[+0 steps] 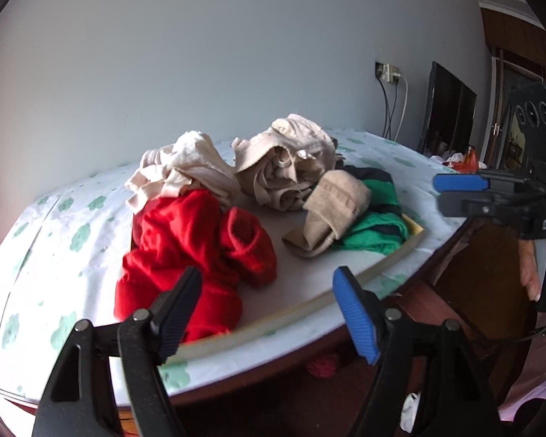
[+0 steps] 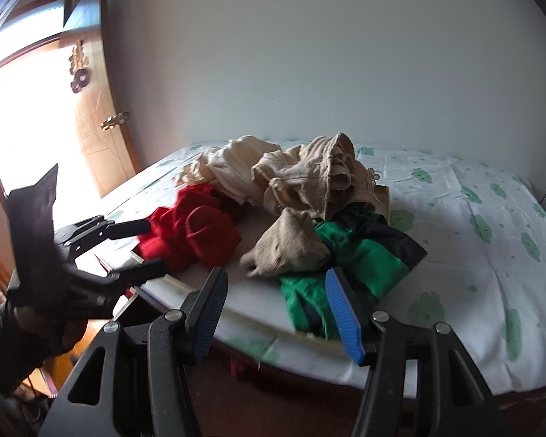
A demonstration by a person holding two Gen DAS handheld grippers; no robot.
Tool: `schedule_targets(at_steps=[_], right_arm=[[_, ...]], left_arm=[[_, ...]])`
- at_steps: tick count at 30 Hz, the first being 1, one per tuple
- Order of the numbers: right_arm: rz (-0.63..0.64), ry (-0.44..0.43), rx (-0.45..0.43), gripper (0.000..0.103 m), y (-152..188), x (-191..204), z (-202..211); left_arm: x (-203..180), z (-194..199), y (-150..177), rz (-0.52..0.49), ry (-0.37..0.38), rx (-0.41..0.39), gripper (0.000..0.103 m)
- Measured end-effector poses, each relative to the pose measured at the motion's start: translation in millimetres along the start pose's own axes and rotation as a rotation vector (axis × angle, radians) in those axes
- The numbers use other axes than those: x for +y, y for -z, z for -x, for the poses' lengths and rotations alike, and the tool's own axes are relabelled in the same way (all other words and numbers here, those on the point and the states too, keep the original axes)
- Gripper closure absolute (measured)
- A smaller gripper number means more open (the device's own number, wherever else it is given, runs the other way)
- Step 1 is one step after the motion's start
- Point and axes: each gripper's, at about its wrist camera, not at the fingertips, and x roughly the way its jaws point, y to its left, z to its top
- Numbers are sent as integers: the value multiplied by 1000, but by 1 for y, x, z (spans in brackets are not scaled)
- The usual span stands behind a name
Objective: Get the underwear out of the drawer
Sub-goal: 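Lower both open grippers back into the drawer toward the remaining socks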
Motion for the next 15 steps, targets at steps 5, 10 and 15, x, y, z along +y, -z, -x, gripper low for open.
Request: schedule_targets(at_steps=[5, 10, 15], right_arm=[[-2, 5, -35, 44, 18, 3, 34], [-12, 24, -14, 44, 38, 1, 51], [-50, 21, 14, 44, 62, -3, 52]], left_arm=[[-5, 11, 15, 17, 23, 8, 28], [-16, 19, 37, 19, 36, 37, 28], [-25, 14, 57, 21, 42, 82, 28]])
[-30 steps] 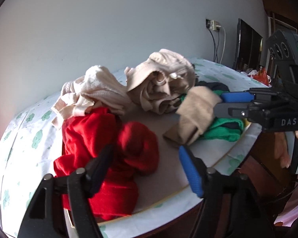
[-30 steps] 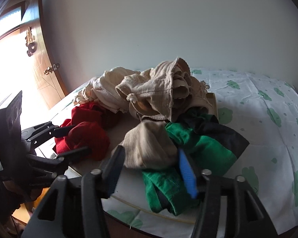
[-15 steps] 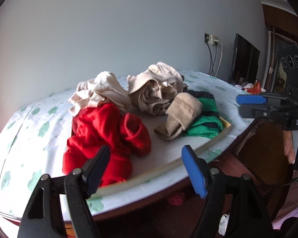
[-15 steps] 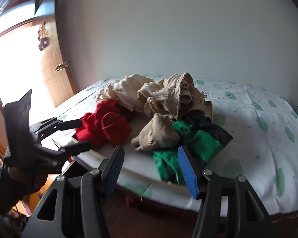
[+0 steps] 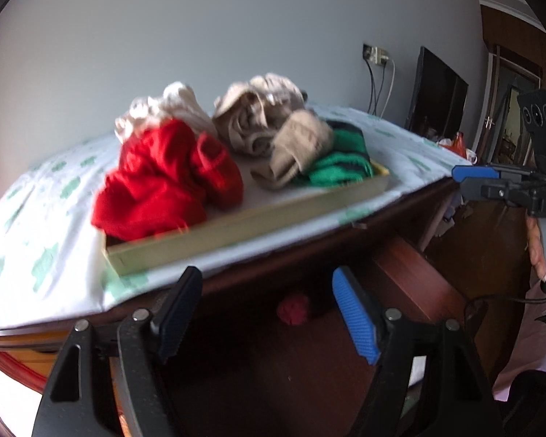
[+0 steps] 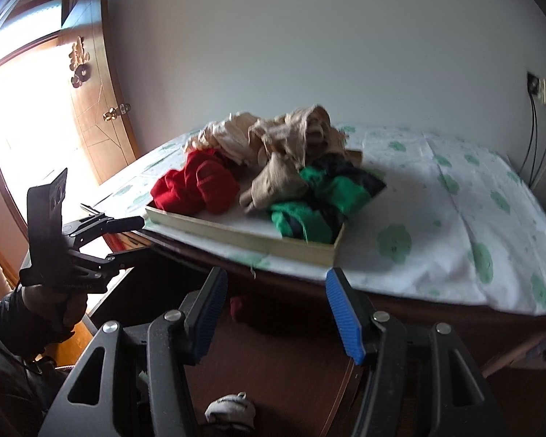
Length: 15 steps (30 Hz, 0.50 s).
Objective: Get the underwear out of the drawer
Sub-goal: 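Lower both open grippers back into the drawer toward the remaining socks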
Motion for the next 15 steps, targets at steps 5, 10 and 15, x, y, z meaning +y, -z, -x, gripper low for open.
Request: schedule_targets(at_steps=[5, 10, 15], right_arm=[[-32, -16, 42, 44, 20, -1, -11], [-57, -22, 103, 44, 36, -3, -26], [-71, -34, 203, 44, 54, -3, -47]], left_arm=[[-2, -15, 16, 11, -20, 69, 28], [-1, -31, 25, 21, -36, 139, 28], [0, -44, 32, 28, -44, 197, 28]])
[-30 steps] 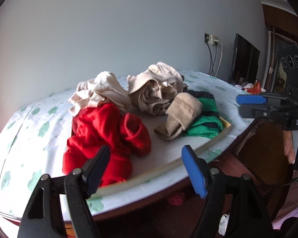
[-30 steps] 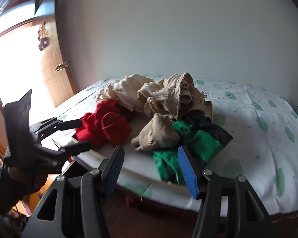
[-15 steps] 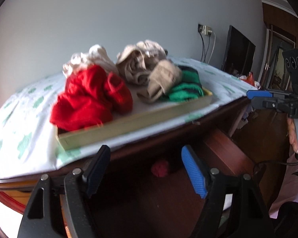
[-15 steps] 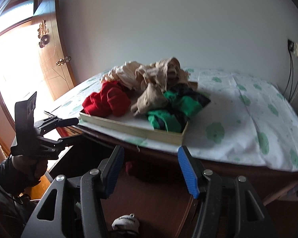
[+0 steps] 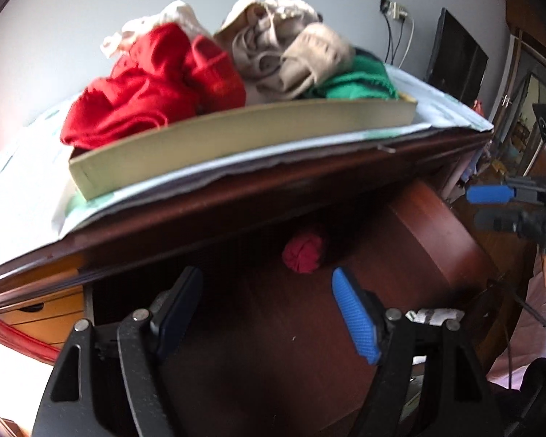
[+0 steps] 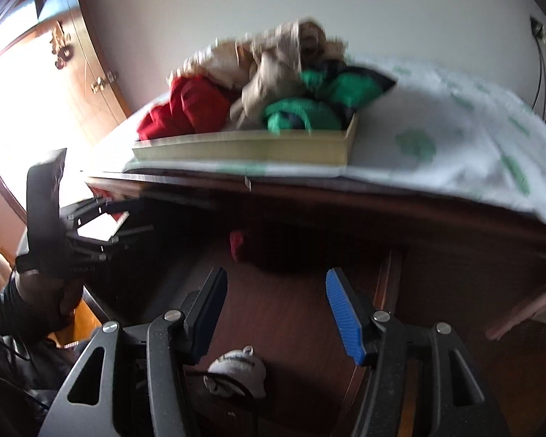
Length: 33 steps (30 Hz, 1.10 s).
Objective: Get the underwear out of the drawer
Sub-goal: 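Lower both open grippers back into the drawer toward the remaining socks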
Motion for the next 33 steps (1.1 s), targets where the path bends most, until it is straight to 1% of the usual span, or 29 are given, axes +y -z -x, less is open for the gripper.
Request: schedule_targets(at_steps=[4, 6, 10, 13, 15, 21, 26, 33], right_arm=[[21, -9, 104, 44, 10, 4, -26], [29, -10, 141, 44, 13, 6, -37], [22, -41, 232, 44, 17, 8, -60], [29, -65, 319, 44, 20, 10, -76], [32, -86, 384, 44, 25, 11, -87], [35, -119, 530, 44, 35, 16, -116], [30, -167, 617, 44, 41, 22, -136], [-28, -239, 695, 44, 47, 22, -153]], left_arm=[[1, -9, 1, -1, -9, 23, 28], [0, -13, 1, -4, -14, 26, 28], [-2, -19, -1, -16, -13, 40, 28], [-6, -26, -2, -37, -15, 51, 28], [-9, -31, -1, -42, -7, 64, 28], [-15, -45, -5, -65, 6, 99, 28], [-19, -56, -8, -89, 18, 132, 28], [-28, -72, -11, -130, 38, 171, 28]])
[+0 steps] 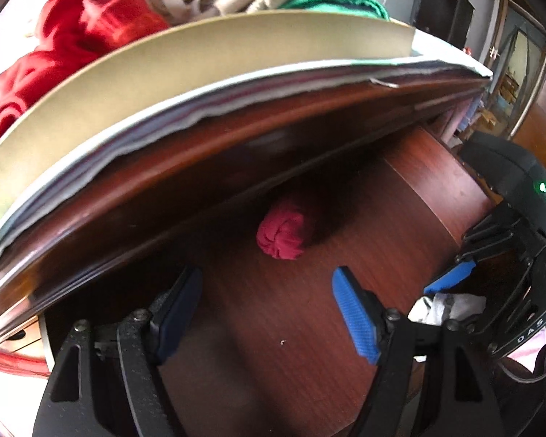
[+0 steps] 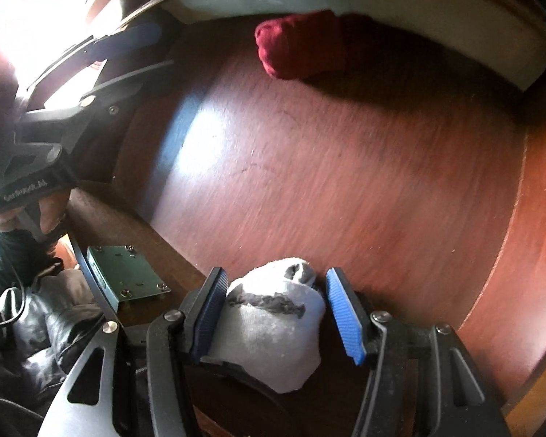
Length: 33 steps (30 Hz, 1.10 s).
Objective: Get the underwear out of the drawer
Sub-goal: 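Lower both open grippers back into the drawer toward the remaining socks, then close the right gripper on a white sock while the left gripper reaches for the red sock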
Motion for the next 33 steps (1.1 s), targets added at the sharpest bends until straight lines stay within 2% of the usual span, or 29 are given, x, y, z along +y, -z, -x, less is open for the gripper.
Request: schedule_targets(at_steps=[3, 7, 10, 17, 19, 21, 26, 27, 30, 33], right_arm=[[-5, -23, 2, 46, -2, 0, -3], [16, -28, -26, 65, -2, -2, 6], [27, 17, -84, 70, 0, 1, 12], [-6, 122, -288, 72, -3, -6, 44], [-8, 166, -332, 72, -3, -7, 49], [-5, 208, -369, 72, -5, -6, 51], [-1, 209, -390, 72, -7, -6, 48], [-3, 205, -398, 72, -7, -7, 50], [-14, 191, -409, 72, -6, -12, 54], [-19, 183, -422, 72, -6, -11, 54]], left_arm=[[-2, -4, -2, -11, 9, 8, 28], [-5, -10, -6, -19, 25, 24, 28], [-4, -12, -11, -14, 31, 29, 28], [-4, -24, -25, 0, 31, 37, 28], [-10, -27, -29, -31, 1, 28, 28], [-16, -32, -30, -58, 2, 42, 30], [-23, -47, -34, -113, -1, 77, 34], [-26, -50, -34, -125, -22, 81, 37], [-34, -53, -34, -185, -40, 84, 37], [-44, -58, -32, -245, -97, 93, 37]])
